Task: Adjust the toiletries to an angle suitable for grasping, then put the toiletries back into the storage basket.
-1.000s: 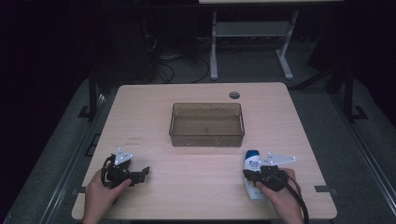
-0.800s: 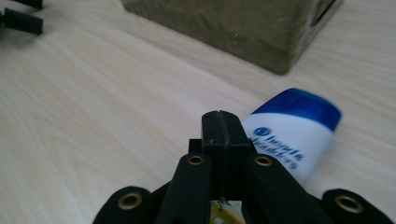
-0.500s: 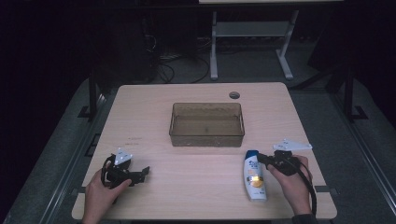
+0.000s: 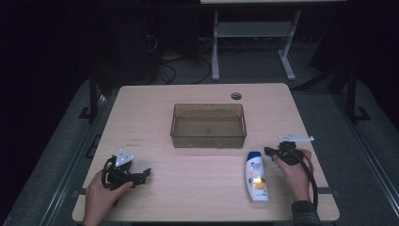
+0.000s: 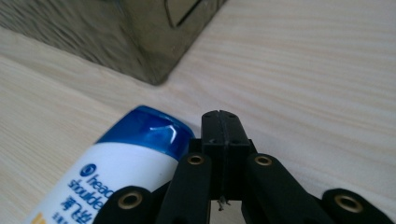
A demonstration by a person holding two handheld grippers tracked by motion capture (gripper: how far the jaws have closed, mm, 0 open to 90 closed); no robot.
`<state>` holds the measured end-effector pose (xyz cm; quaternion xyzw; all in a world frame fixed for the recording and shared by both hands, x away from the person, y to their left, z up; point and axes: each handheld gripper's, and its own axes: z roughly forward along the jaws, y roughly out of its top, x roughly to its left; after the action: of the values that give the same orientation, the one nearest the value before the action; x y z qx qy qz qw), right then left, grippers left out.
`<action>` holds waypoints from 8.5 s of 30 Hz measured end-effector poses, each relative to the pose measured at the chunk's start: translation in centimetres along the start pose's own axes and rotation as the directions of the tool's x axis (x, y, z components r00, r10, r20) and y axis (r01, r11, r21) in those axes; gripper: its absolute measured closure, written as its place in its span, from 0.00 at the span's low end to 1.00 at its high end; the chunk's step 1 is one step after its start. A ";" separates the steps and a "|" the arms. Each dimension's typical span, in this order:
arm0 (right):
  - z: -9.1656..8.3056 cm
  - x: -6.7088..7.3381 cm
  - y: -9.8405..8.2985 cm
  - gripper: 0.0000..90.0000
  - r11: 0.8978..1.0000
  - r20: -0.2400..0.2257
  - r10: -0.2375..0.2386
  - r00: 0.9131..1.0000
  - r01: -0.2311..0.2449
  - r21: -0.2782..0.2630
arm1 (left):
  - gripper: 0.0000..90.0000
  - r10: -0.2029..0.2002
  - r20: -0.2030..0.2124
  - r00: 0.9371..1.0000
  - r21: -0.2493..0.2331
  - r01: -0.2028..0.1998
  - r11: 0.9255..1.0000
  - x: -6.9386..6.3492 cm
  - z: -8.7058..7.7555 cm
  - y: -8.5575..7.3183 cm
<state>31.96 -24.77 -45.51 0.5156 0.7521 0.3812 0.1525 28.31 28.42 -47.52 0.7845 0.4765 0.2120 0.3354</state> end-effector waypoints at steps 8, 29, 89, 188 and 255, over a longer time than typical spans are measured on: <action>0.7 0.2 -0.6 1.00 0.999 -0.015 0.006 1.000 -0.006 0.038 | 0.14 0.000 0.000 1.000 0.000 0.000 1.000 0.0 0.0 0.0; 1.1 1.1 -0.4 1.00 0.999 -0.060 -0.007 0.998 0.009 0.041 | 0.14 0.000 0.000 1.000 0.000 0.000 1.000 0.0 0.0 0.0; 1.1 5.5 0.4 0.77 0.995 -0.160 -0.085 0.983 0.093 0.044 | 0.14 0.000 0.000 1.000 0.000 0.000 1.000 0.0 0.0 0.0; 1.6 10.4 0.5 0.37 0.962 -0.107 -0.154 0.982 0.174 0.212 | 0.14 0.000 0.001 1.000 0.000 0.000 1.000 0.0 0.0 0.0; -5.9 4.0 0.7 0.37 0.953 -0.239 -0.058 0.969 -0.017 -0.304 | 0.14 0.000 0.001 1.000 0.003 0.000 1.000 0.0 0.0 0.0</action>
<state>27.09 -23.55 -40.40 0.4271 0.7030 0.5512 0.1399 28.30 28.45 -47.50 0.7851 0.4766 0.2111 0.3346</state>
